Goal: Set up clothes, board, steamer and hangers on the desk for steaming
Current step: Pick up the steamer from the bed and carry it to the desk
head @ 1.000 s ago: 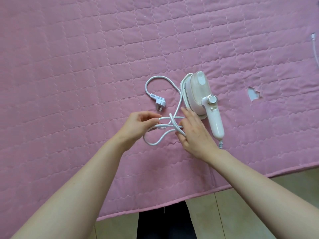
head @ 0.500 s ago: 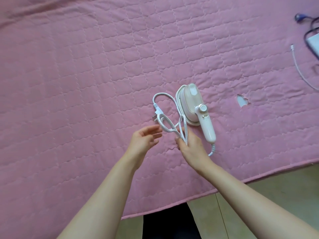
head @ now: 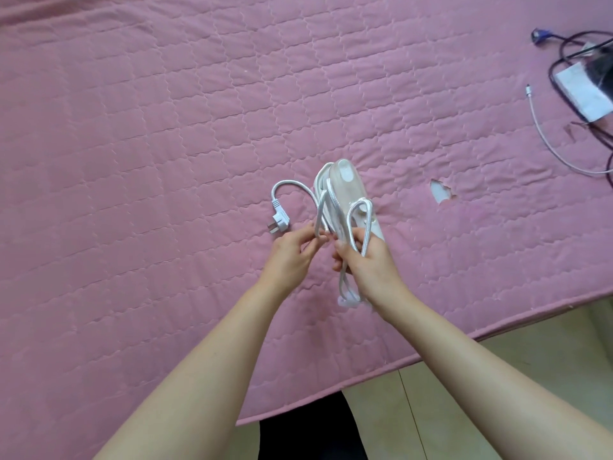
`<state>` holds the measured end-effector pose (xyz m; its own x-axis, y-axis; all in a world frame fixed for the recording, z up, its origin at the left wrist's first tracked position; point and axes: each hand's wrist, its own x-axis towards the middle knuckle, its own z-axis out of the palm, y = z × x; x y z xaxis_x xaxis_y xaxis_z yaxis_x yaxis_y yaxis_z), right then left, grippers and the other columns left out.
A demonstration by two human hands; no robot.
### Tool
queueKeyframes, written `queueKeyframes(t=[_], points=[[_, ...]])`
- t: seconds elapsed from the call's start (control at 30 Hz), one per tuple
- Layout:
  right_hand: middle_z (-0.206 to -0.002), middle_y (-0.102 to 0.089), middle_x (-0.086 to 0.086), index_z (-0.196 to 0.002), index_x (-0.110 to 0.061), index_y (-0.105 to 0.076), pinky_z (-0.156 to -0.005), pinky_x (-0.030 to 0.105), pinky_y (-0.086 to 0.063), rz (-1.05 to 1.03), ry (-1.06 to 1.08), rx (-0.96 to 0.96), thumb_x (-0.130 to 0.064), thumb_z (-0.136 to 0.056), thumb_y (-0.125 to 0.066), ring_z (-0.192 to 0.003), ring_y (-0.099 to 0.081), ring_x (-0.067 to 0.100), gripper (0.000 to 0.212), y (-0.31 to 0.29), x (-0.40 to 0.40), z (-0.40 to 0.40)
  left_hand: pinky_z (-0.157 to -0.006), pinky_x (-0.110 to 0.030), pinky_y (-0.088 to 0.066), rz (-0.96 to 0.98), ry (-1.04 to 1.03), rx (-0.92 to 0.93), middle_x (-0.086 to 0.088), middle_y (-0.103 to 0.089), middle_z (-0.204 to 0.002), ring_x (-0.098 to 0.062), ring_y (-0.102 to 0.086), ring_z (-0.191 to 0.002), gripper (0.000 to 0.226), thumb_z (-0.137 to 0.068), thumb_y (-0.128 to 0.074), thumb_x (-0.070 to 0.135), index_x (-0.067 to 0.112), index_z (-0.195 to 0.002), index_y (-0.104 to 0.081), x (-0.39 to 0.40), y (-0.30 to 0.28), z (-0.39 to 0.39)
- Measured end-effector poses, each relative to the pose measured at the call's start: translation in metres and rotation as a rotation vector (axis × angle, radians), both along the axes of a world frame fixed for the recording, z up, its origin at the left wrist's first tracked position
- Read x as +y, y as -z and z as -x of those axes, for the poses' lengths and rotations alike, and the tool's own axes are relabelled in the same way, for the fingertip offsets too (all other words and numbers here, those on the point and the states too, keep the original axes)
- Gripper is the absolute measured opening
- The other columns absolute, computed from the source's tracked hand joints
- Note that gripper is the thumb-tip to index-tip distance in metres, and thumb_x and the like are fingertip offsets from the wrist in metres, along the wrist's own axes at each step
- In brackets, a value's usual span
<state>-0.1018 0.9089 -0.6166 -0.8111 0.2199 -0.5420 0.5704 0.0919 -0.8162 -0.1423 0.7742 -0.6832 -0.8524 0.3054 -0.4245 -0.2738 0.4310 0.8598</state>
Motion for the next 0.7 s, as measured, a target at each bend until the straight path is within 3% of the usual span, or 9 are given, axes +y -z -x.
queueKeyframes(t=[0.1,0.2,0.27,0.33,0.4,0.5,0.6,0.63,0.7], points=[[-0.066,-0.062,-0.002,-0.08,-0.016,-0.059,-0.079,0.044,-0.052,-0.051,0.061,-0.006,-0.014,-0.092,-0.056,-0.061,-0.061,0.012,0.012,-0.001,0.008,0.005,-0.082,-0.046,-0.052,-0.057,-0.067,-0.051,-0.001,-0.07,-0.069,-0.021,-0.068,-0.08,0.024,-0.096,-0.052,0.022,0.011,-0.079,-0.066,0.0,-0.022,-0.01],[-0.073,-0.065,0.004,-0.085,-0.012,-0.059,-0.079,0.043,-0.053,-0.06,0.075,-0.056,-0.014,-0.093,-0.054,-0.061,-0.061,0.013,0.01,0.001,0.01,0.008,-0.072,-0.042,-0.055,-0.262,-0.247,-0.229,-0.015,-0.055,-0.053,-0.033,-0.07,-0.066,0.031,-0.1,-0.046,0.02,-0.006,-0.09,-0.059,-0.002,-0.045,-0.022],[-0.076,-0.068,0.012,-0.08,-0.013,-0.061,-0.081,0.048,-0.053,-0.062,0.057,-0.127,-0.017,-0.089,-0.057,-0.065,-0.063,0.021,0.01,0.004,0.006,0.008,-0.067,-0.042,-0.059,-0.356,-0.382,-0.333,-0.018,-0.055,-0.061,-0.031,-0.067,-0.063,0.033,-0.1,-0.045,0.019,-0.011,-0.093,-0.057,-0.002,-0.051,-0.027],[-0.079,-0.07,0.014,-0.079,-0.012,-0.063,-0.079,0.046,-0.054,-0.062,0.008,-0.181,-0.021,-0.083,-0.058,-0.07,-0.065,0.027,0.011,0.009,-0.002,0.005,-0.067,-0.038,-0.058,-0.396,-0.458,-0.423,-0.02,-0.064,-0.079,-0.03,-0.068,-0.076,0.032,-0.1,-0.045,0.019,-0.01,-0.096,-0.059,-0.002,-0.049,-0.03],[-0.083,-0.072,0.008,-0.089,-0.011,-0.067,-0.075,0.039,-0.056,-0.061,-0.044,-0.187,-0.028,-0.081,-0.059,-0.073,-0.067,0.019,0.02,0.013,-0.01,0.002,-0.072,-0.034,-0.057,-0.441,-0.494,-0.512,-0.016,-0.069,-0.095,-0.027,-0.068,-0.091,0.031,-0.102,-0.041,0.017,-0.006,-0.101,-0.061,0.001,-0.044,-0.031],[-0.082,-0.07,-0.003,-0.094,-0.018,-0.066,-0.07,0.027,-0.055,-0.109,-0.117,-0.172,-0.04,-0.074,-0.06,-0.074,-0.067,0.006,0.03,0.023,-0.022,-0.002,-0.083,-0.032,-0.052,-0.492,-0.517,-0.619,-0.008,-0.071,-0.101,-0.022,-0.065,-0.098,0.031,-0.101,-0.035,0.014,0.004,-0.104,-0.064,0.006,-0.038,-0.032],[-0.099,-0.066,0.003,-0.101,-0.019,-0.061,-0.079,0.038,-0.054,-0.189,-0.18,-0.213,-0.051,-0.066,-0.055,-0.093,-0.064,0.017,0.049,0.037,-0.032,-0.007,-0.1,-0.034,-0.044,-0.674,-0.564,-0.758,-0.015,-0.061,-0.126,-0.024,-0.057,-0.118,0.04,-0.092,-0.037,0.011,0.001,-0.125,-0.056,0.004,-0.033,-0.034],[-0.103,-0.064,0.006,-0.103,-0.018,-0.06,-0.082,0.041,-0.054,-0.196,-0.18,-0.221,-0.054,-0.064,-0.055,-0.096,-0.062,0.021,0.053,0.04,-0.034,-0.008,-0.104,-0.035,-0.04,-0.762,-0.581,-0.806,-0.018,-0.057,-0.129,-0.027,-0.054,-0.121,0.044,-0.084,-0.041,0.01,-0.001,-0.124,-0.055,0.001,-0.031,-0.035],[-0.109,-0.057,0.007,-0.108,-0.015,-0.056,-0.085,0.038,-0.051,-0.223,-0.149,-0.233,-0.051,-0.07,-0.059,-0.097,-0.057,0.02,0.052,0.036,-0.037,-0.007,-0.092,-0.031,-0.043,-0.795,-0.546,-0.831,-0.016,-0.059,-0.109,-0.027,-0.057,-0.103,0.029,-0.067,-0.044,0.008,0.002,-0.09,-0.06,-0.002,-0.028,-0.038]])
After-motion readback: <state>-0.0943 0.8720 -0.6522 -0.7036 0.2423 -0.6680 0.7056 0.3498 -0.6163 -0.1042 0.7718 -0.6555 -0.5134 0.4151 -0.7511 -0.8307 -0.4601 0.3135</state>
